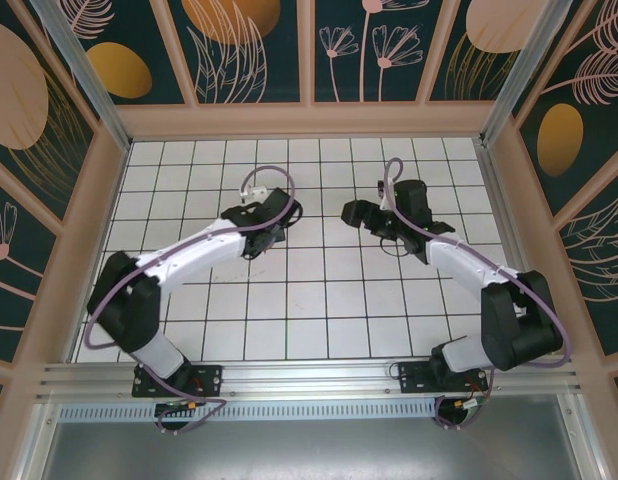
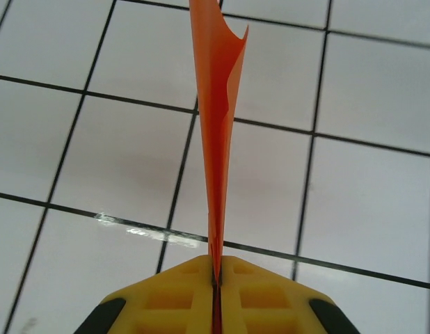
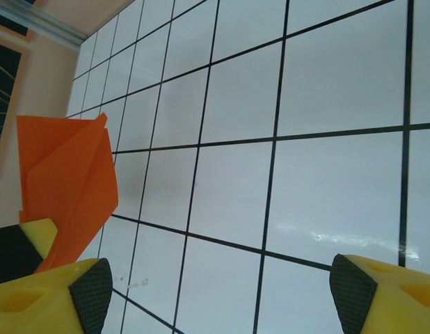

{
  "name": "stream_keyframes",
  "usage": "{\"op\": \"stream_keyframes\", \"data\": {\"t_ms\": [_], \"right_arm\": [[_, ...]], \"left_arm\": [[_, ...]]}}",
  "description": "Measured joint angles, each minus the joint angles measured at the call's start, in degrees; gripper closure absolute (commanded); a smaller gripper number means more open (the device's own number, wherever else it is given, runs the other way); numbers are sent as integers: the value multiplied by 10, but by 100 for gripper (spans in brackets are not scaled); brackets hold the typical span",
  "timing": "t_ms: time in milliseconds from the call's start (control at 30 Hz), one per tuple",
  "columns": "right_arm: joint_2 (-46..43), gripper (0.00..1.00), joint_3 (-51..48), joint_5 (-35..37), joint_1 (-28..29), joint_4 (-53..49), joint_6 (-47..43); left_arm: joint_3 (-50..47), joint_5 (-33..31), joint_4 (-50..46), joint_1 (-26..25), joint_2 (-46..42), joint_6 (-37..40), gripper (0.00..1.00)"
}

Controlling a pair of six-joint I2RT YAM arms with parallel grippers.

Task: Fold a paper plane with a square sheet of paper (pick it up from the middle)
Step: Turn over the paper at the center of the table.

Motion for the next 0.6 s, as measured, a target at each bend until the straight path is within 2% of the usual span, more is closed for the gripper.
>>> {"op": "stream_keyframes", "data": {"t_ms": [67,167,300,367,600], "right_arm": [[-5,16,-6,12,0,3,-2],[-10,16,-17,28,0,9,-2],[-14,17,-23,45,0,10,-2],[-14,17,-24,49,0,10,-1],[-14,20,-35,50,2,11,-1]], "left_arm": [[27,-14,-23,-12,46,0,85],[47,3,-19,-24,99,6,79],[48,83,44,-29,125,19,56],[48,126,91,-28,125,21,49],[5,259,243,6,117,14,38]]}}
